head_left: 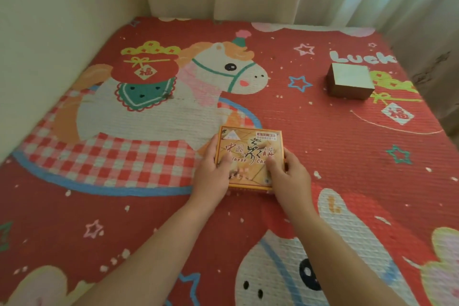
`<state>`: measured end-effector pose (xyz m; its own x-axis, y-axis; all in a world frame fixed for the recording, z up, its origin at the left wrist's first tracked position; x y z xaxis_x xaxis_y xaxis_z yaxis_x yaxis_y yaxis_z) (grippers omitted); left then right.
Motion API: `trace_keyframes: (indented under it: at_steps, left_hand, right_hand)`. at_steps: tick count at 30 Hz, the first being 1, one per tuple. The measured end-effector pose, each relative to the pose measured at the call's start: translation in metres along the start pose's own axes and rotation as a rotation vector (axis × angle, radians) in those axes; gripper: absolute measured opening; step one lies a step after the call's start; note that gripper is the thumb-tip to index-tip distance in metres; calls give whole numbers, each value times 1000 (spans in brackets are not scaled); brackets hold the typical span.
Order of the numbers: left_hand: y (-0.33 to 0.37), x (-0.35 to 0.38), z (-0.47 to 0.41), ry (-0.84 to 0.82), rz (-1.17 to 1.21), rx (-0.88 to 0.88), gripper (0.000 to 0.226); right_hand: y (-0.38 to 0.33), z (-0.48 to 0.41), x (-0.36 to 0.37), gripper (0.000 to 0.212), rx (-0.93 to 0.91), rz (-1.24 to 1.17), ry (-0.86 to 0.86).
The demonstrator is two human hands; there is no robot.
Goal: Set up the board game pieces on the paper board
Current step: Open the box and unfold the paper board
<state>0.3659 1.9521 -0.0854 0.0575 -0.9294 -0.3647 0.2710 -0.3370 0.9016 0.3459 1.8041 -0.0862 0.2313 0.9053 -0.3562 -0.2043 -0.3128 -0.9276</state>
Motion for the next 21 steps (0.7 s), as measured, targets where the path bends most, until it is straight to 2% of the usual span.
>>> trace_keyframes:
  at_steps: [3, 8, 11, 14, 18, 21]
  left_hand:
    - [-10, 6, -1, 52, 5, 36, 54]
    - [-25, 8, 2, 127, 15, 126, 46]
    - [-30, 4, 17, 103, 12, 181, 45]
    - [-27, -4, 40, 28, -160, 211, 59]
    - [-27, -14, 72, -234, -239, 195, 97]
    - [-36, -21, 86, -242, -420, 210, 111]
  right_hand:
    - [8, -5, 1, 8, -52, 86, -17]
    - [13, 1, -4, 46, -117, 194, -23]
    - [12, 17, -8, 46, -189, 227, -10]
    - [10, 39, -6, 40, -231, 306, 31]
    - [11, 63, -8, 40, -244, 414, 29]
    - [10, 78, -11, 44, -261, 516, -51]
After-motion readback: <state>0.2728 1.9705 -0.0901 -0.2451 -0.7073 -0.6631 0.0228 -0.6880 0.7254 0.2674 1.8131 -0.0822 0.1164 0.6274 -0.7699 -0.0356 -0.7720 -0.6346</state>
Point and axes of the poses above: each hand's wrist, its own z-axis away from the middle knuckle, its own x-axis out of the palm, y = z × x, the point moved 2 cm from there along -z, towards the middle knuckle, and after that the axes turned 4 degrees about -x, right-handed, at the moved point
